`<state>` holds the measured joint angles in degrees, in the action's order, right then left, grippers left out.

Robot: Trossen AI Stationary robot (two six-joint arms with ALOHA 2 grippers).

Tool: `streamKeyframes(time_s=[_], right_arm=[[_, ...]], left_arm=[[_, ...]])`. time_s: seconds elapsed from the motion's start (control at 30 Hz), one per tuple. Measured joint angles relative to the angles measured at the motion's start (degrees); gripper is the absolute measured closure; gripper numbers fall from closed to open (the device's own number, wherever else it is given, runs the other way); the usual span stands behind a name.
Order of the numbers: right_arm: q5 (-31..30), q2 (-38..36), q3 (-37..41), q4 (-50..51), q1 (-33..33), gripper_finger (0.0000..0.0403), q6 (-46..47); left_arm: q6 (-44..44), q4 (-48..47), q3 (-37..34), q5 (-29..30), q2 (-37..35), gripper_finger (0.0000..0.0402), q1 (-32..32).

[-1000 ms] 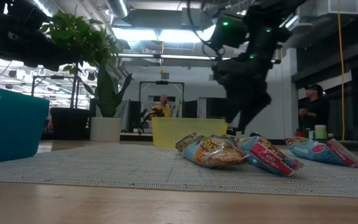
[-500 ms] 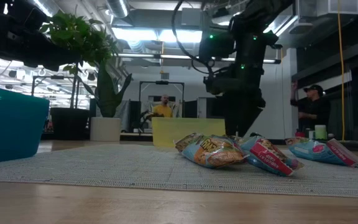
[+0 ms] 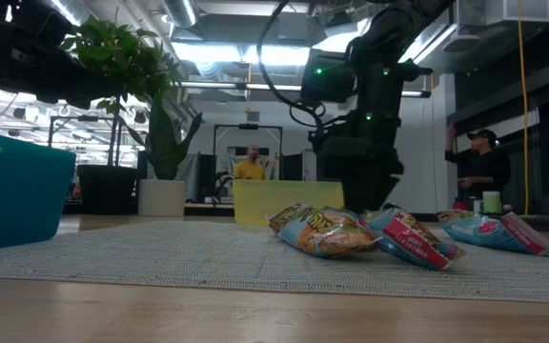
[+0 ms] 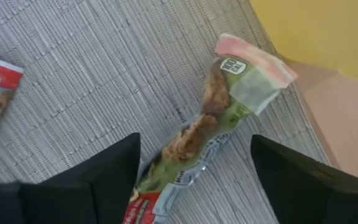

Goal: Pick and place Granola Bars by type
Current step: Put the red granola bar into the light blue bin

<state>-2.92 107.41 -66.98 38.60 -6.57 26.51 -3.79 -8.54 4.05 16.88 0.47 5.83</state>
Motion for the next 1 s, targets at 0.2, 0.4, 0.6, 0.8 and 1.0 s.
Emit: streamKeyframes(time_s=[0.2,0.4,0.6,0.8,1.0], right_arm=[[0.1,0.0,0.0,-0.8,0.0,0.0183,-0.5],[1.8,0.0,0.0,-0.8,0.0,0.0283,-1.5],[5.2,-0.1,-0.2,-0.2,0.0,0.0352,-3.1],[5.7,-1.9,-2.0,3.9,0.1,0.0385,-4.7],[5.6,-8.1,-2.1,7.6,0.2,0.0383,-4.5]], left_arm=[[0.0,0.0,0.0,0.0,0.0,0.0398,0.0],[0.0,0.0,0.0,0.0,0.0,0.0394,0.0],[0.0,0.0,0.0,0.0,0.0,0.0396,0.0],[0.0,0.0,0.0,0.0,0.0,0.04,0.0],[0.0,0.0,0.0,0.0,0.0,0.0395,0.0]])
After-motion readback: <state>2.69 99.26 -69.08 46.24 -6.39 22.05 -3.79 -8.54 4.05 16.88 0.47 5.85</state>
